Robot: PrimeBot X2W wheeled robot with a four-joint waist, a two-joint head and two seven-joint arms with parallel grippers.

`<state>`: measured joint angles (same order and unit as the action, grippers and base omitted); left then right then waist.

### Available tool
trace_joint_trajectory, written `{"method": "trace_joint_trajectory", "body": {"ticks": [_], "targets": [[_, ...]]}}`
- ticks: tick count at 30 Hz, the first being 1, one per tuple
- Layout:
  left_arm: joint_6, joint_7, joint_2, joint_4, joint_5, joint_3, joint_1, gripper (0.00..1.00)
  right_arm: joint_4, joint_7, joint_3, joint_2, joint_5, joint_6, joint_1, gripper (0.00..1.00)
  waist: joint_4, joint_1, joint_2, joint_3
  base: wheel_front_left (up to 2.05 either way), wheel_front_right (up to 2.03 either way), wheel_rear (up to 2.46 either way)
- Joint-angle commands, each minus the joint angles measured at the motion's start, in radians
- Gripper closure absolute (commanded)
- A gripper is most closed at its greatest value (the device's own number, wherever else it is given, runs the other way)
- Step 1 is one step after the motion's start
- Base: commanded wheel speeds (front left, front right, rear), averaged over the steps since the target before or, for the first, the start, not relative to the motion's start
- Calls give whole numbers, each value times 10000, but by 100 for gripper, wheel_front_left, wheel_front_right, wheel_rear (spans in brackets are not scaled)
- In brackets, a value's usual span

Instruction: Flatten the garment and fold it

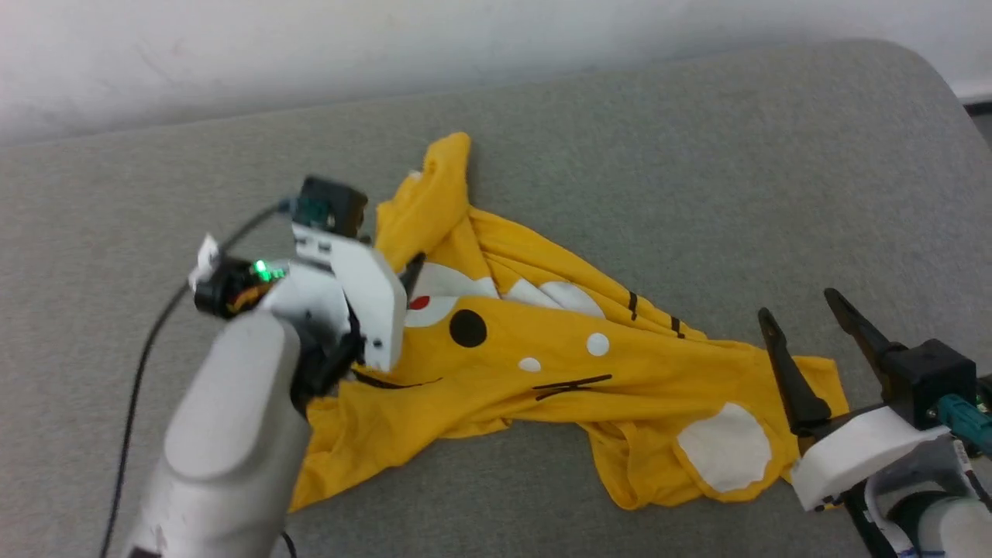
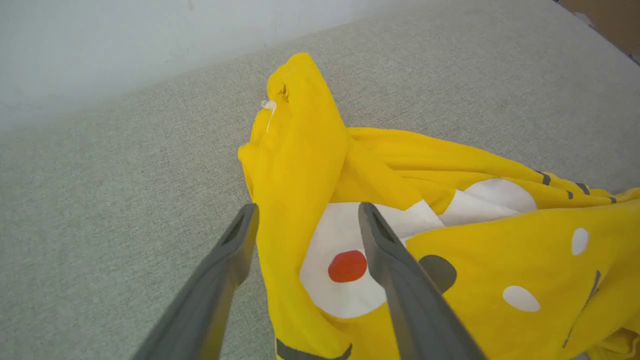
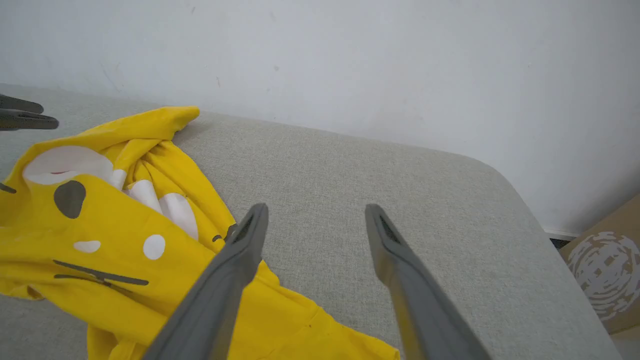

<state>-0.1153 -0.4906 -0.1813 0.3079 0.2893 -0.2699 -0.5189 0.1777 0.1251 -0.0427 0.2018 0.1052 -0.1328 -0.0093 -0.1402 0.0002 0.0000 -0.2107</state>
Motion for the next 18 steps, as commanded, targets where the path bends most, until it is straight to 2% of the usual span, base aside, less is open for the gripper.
{"method": "trace_joint_trajectory", "body": {"ticks": [1, 5, 9, 10, 11, 13, 16, 18], "targets": [[-112, -739, -170, 370, 339, -131, -737, 0, -219, -167, -56, -147, -74, 21, -191, 0, -925, -2, 0, -935, 0, 0, 0], [-143, -2155, -694, 1276, 896, -392, -1692, 0, -661, -416, -351, -290, -300, 21, -473, 0, -1406, -2, 0, -1274, 0, 0, 0], [-149, -3398, -1424, 1937, 1325, -1268, -2123, 0, -858, -664, -499, -463, -315, 21, -798, 0, -1731, -2, 0, -1509, 0, 0, 0], [-150, -3708, -1579, 2021, 1582, -1512, -2173, 77, -882, -726, -507, -498, -316, 21, -860, 0, -1786, -2, 0, -1558, 0, 0, 0], [-150, -3918, -1742, 2027, 1863, -1719, -2229, 100, -907, -784, -514, -531, -314, 21, -912, 0, -1834, -2, 0, -1597, 0, 0, 0], [-151, -3940, -2084, 1911, 2193, -1992, -2404, 100, -969, -883, -500, -569, -319, 21, -977, 0, -1896, -2, 0, -1637, 0, 0, 0], [-151, -3345, -2330, 1738, 2262, -1976, -2701, 100, -1027, -957, -457, -592, -329, 21, -1000, 0, -1918, -2, 0, -1684, 0, 0, 0], [-148, -2388, -2463, 1719, 2054, -1841, -3087, 100, -1075, -1019, -425, -619, -347, 21, -1011, 0, -1922, -2, 0, -1707, 0, 0, 0]]}}
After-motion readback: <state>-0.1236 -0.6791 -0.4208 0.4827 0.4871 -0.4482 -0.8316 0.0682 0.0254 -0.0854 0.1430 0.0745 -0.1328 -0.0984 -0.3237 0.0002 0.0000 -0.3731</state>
